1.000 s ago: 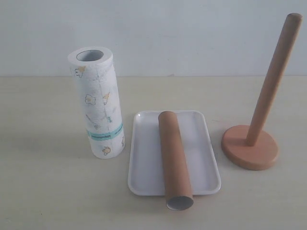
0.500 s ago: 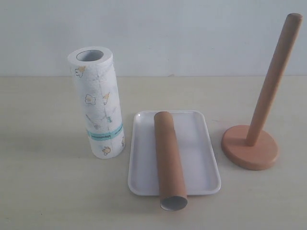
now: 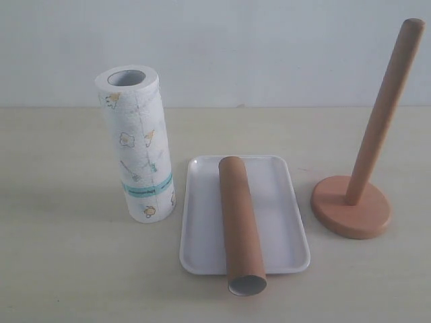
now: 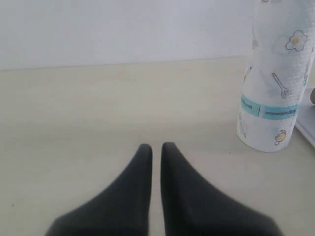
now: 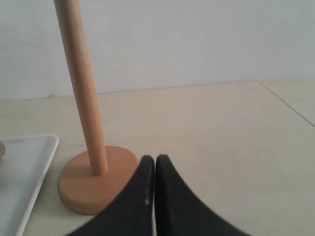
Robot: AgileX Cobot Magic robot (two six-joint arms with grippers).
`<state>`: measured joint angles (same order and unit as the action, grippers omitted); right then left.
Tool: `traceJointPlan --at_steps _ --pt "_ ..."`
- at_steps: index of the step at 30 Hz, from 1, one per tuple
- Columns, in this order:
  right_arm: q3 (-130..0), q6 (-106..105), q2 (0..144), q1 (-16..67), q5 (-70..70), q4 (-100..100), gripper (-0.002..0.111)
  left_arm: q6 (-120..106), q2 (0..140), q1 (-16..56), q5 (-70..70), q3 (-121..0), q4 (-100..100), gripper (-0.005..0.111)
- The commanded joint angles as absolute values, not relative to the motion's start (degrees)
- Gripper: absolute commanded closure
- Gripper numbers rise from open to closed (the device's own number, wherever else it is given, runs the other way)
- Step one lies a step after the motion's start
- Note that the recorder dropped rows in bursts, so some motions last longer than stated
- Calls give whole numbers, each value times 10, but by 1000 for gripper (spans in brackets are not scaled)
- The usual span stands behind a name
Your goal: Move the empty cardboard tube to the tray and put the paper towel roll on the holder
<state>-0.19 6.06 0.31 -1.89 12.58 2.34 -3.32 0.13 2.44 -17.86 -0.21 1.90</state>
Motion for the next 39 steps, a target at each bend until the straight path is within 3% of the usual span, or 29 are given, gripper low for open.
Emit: traceJointPlan --at_steps 1,5,39 --pt "0 33 0 -22 135 15 108 -36 0 23 -175 0 25 101" --pt "0 -11 0 -22 188 -20 108 -36 0 23 -175 0 25 101" --pt "0 -9 0 -22 192 -20 108 -40 0 23 -172 0 13 101"
